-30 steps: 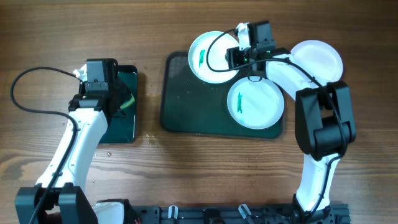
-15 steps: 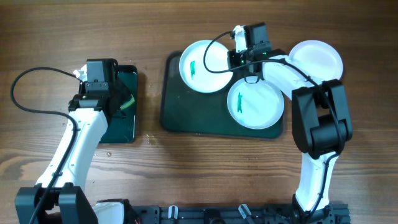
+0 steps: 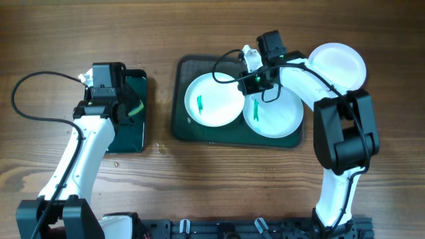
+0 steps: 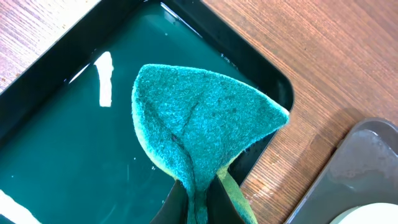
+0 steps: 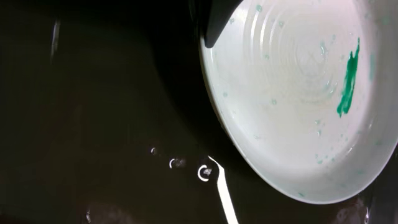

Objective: Clean dirty plates on tray and stack at the side
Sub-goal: 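Scrub the back plate with the sponge in the left gripper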

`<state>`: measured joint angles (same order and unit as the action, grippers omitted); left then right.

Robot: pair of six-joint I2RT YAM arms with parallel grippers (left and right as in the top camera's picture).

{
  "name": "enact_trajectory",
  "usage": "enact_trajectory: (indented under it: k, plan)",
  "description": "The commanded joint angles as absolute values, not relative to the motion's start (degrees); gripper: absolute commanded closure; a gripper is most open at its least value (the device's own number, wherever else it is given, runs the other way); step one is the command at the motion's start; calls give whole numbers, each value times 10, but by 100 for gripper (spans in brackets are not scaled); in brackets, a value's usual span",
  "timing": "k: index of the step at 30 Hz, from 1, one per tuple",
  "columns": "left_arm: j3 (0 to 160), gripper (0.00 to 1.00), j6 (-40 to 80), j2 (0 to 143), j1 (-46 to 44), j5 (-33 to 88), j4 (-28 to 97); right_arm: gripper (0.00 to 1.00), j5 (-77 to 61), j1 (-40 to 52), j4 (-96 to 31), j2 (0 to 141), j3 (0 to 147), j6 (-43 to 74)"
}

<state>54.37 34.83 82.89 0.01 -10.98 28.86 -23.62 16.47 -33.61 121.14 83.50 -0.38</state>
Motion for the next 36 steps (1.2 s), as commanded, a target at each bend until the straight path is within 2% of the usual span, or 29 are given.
enact_trajectory:
  k: [1, 5, 7, 11, 13, 15, 17, 23, 29, 36]
  plan:
    - [544, 96, 350, 828, 2, -109, 281, 90, -248, 170, -330, 1196, 835, -31]
    - [544, 96, 350, 828, 2, -90, 281, 77, -236, 178, -312, 1202, 835, -51]
    - [544, 96, 350, 828, 2, -83, 281, 74, -236, 184, -307, 1211, 835, -61]
    - [544, 96, 350, 828, 2, -70, 281, 74, -235, 197, -308, 1227, 835, -75]
    - [544, 96, 350, 828, 2, -47, 281, 78, -207, 205, -310, 1236, 835, -74]
    - [544, 96, 350, 828, 1, -28, 280, 89, -187, 210, -309, 1238, 834, -74]
    - [544, 96, 350, 829, 1, -12, 278, 96, -188, 211, -305, 1238, 835, -55]
    - [544, 96, 349, 844, -22, 101, 229, 96, -189, 211, -298, 1238, 835, 46]
    - [544, 96, 349, 906, -113, 101, 165, 96, -191, 211, -290, 1238, 835, 91]
    - [544, 96, 392, 994, -207, 100, 28, 96, -195, 211, -292, 1238, 835, 92]
